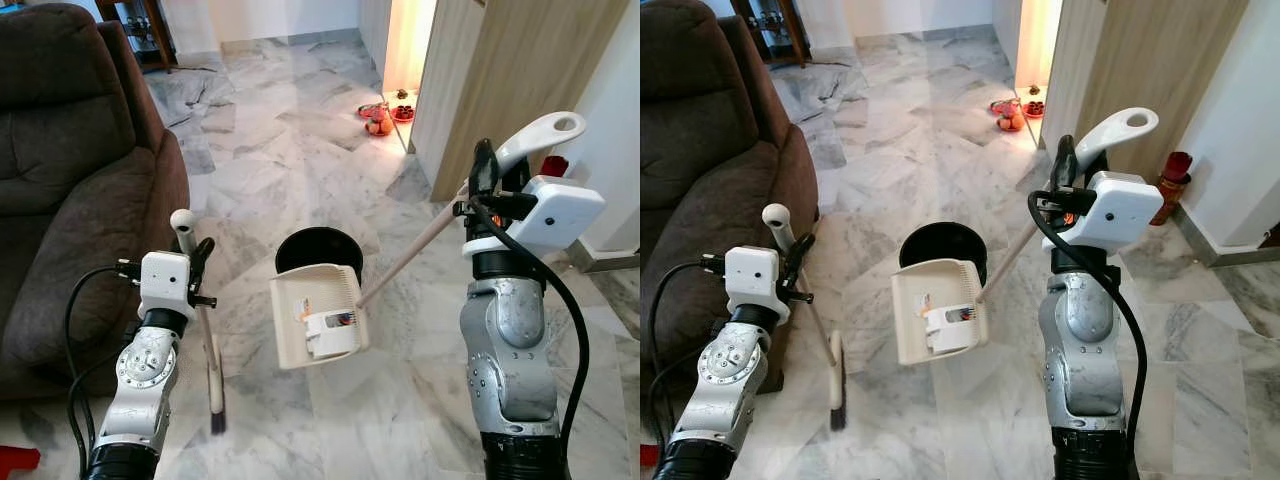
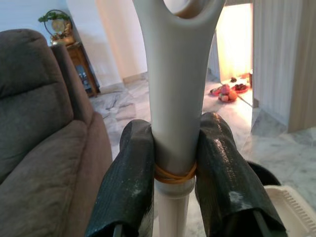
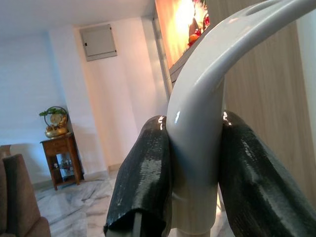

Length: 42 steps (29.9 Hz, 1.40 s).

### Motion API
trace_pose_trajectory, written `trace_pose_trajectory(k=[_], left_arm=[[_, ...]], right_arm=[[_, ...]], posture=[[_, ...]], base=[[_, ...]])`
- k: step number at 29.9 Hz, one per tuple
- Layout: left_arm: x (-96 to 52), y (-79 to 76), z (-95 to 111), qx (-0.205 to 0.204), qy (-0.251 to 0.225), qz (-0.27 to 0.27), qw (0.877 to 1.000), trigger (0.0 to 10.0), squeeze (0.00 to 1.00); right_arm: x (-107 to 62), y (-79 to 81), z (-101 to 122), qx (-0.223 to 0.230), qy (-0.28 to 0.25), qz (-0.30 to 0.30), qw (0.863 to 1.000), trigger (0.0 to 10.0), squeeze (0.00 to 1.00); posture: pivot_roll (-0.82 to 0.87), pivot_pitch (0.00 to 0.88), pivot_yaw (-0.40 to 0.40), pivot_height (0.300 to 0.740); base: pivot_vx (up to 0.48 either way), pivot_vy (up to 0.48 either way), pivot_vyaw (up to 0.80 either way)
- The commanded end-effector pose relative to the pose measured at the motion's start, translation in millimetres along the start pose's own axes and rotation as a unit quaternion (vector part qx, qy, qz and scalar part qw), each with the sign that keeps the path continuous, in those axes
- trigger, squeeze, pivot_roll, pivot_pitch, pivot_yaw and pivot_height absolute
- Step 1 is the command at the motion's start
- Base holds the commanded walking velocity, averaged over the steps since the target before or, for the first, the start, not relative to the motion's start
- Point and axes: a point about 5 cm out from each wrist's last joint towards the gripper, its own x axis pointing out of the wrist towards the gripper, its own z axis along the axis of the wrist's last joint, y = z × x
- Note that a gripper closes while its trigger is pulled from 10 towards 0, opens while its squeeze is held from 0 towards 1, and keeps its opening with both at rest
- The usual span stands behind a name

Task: Sweep floor

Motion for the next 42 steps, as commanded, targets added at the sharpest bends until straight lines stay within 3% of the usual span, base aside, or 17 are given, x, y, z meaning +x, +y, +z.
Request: trace_pose_trajectory(k=[1,13,42], left_arm=[[3.7,4.7,10,0.012,-0.029,0.006,0.999,10.0,0.00],[4.2,3.4,10,0.009,-0.029,0.006,1.000,10.0,0.00],[6.1,2.9,12,0.005,-0.037,0.012,0.999,10.0,0.00]], right_arm=[[5.1,6.4,18,0.016,-0.043,0.009,0.999,10.0,0.00],[10.4,9.8,30,0.024,-0.069,0.012,0.997,10.0,0.00],[11.8,15.3,32,0.031,-0.069,0.029,0.997,10.0,0.00]], posture=[[0.01,0.055,0.057,0.740],[0.01,0.049,0.057,0.740],[0.02,0.055,0.045,0.740]], base=[[0.345,0.000,0.00],[0.374,0.000,0.00],[0.376,0.000,0.09]])
